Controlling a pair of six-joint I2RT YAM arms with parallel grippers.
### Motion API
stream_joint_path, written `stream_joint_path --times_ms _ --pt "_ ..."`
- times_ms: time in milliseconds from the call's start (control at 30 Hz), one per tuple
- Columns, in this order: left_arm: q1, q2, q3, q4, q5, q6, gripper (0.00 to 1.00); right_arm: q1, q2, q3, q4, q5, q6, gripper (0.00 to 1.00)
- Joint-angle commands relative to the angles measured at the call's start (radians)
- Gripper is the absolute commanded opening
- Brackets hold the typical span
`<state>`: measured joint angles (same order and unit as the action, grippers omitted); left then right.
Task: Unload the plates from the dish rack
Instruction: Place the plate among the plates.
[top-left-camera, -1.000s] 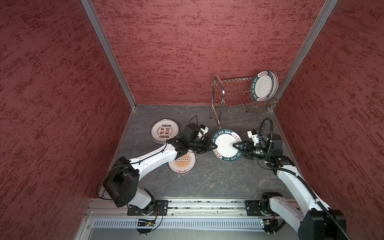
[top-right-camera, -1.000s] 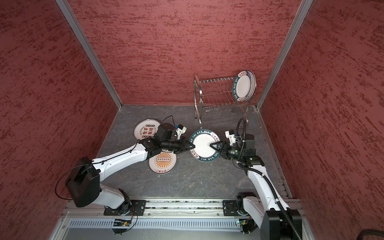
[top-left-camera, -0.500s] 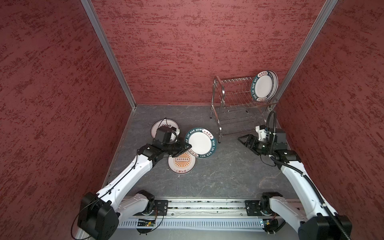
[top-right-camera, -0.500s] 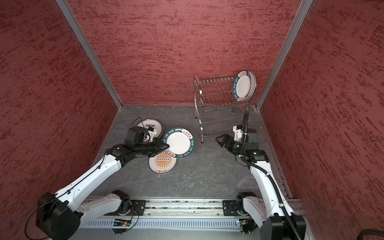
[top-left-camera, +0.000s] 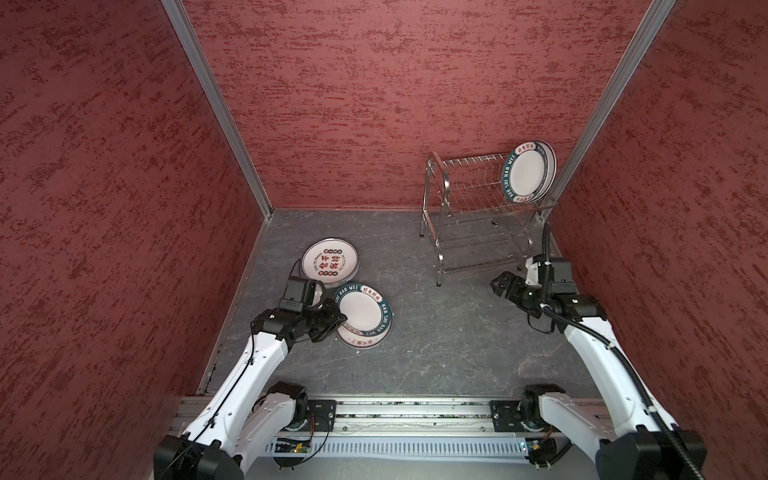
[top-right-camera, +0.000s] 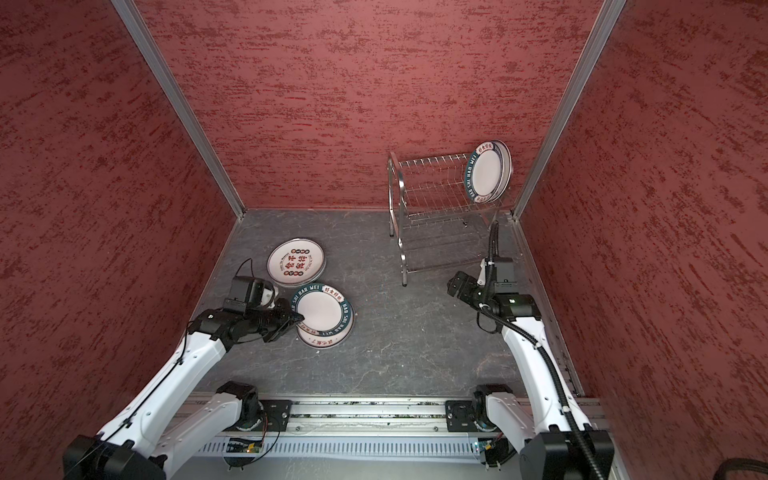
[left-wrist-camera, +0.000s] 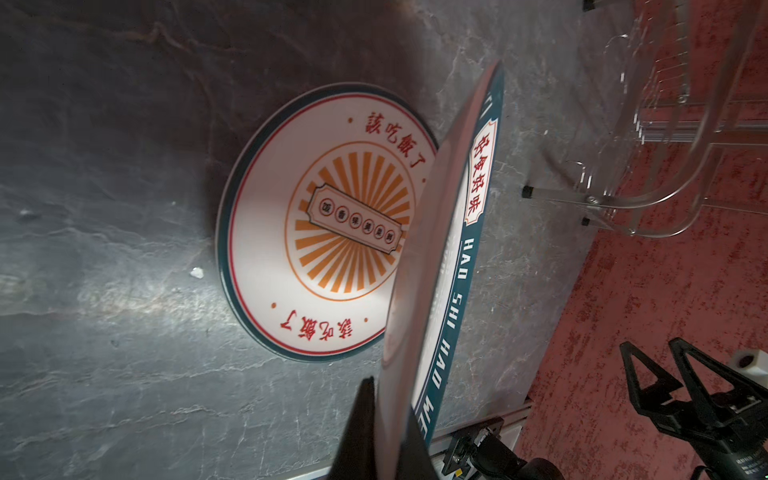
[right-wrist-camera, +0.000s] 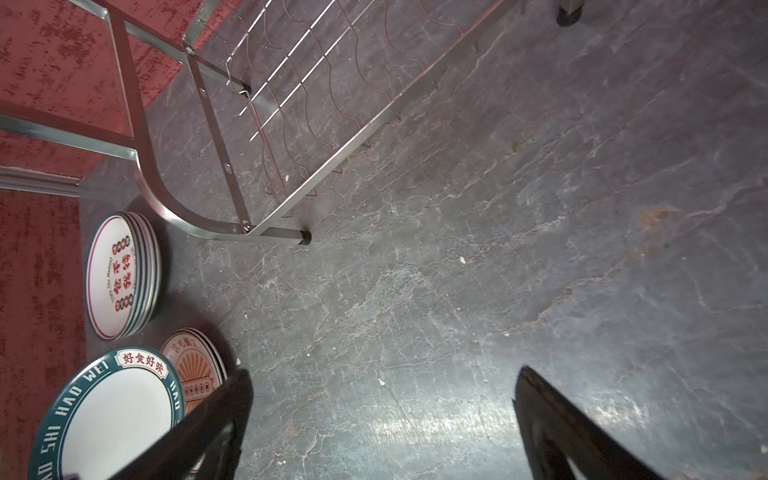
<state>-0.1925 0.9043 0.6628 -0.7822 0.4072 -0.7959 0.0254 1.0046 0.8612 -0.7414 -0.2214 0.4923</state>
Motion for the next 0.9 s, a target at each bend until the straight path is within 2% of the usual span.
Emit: stream_joint_path --times_ms 0,433,867 --pt "0.024 0.001 -0.014 0.053 0.018 0.023 0.00 0.004 0.013 0.026 -0.017 0.013 -0.013 0.99" --pt "0.038 0.049 -0.060 0.120 0.049 0.033 0.00 0.004 0.026 0.011 0.015 -0.073 -0.011 0.99" --pt "0.042 0.079 -0.076 0.132 0.054 0.047 0.16 0.003 0.026 0.001 0.039 -0.113 -0.003 0.99"
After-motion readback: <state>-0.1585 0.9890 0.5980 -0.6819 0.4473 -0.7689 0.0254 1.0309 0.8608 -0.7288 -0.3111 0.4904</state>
